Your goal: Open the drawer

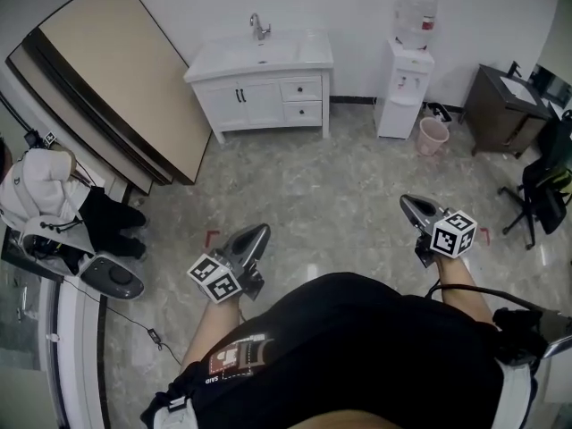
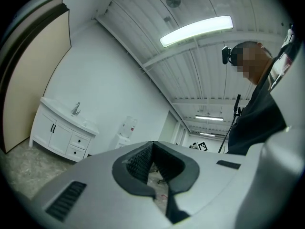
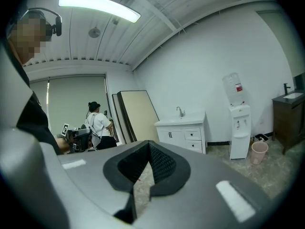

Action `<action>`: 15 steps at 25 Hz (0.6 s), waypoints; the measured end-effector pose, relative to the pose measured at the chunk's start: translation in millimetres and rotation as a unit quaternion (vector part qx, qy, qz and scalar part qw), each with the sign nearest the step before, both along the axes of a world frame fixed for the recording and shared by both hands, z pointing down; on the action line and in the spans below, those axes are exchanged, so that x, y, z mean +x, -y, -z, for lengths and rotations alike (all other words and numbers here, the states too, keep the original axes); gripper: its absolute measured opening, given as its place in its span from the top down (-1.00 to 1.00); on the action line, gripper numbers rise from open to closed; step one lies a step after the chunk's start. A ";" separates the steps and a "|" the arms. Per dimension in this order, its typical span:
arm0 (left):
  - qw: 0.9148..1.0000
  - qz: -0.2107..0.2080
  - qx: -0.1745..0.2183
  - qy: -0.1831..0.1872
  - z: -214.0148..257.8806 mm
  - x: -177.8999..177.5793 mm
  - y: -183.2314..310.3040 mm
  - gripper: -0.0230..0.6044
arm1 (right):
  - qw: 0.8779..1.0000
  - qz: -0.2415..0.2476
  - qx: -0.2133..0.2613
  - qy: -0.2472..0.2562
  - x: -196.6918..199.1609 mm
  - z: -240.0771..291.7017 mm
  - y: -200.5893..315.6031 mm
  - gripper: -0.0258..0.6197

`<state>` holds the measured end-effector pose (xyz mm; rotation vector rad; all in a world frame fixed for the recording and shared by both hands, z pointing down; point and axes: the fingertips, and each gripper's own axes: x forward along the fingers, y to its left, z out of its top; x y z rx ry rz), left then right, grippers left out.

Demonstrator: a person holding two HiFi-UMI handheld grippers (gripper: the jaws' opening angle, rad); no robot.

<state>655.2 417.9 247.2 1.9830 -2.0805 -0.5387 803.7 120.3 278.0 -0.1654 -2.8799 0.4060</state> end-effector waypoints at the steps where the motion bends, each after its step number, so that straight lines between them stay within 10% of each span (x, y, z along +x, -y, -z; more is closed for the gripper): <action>1: 1.000 0.003 0.003 0.000 -3.2 -5.9 -1.6 0.94 | 1.000 0.002 0.000 -0.001 -7.2 -2.2 0.9 0.93; 15: 0.998 0.065 -0.016 -0.004 -20.7 -74.4 77.1 0.94 | 0.998 0.055 -0.022 -0.002 -109.5 -33.3 100.9 0.93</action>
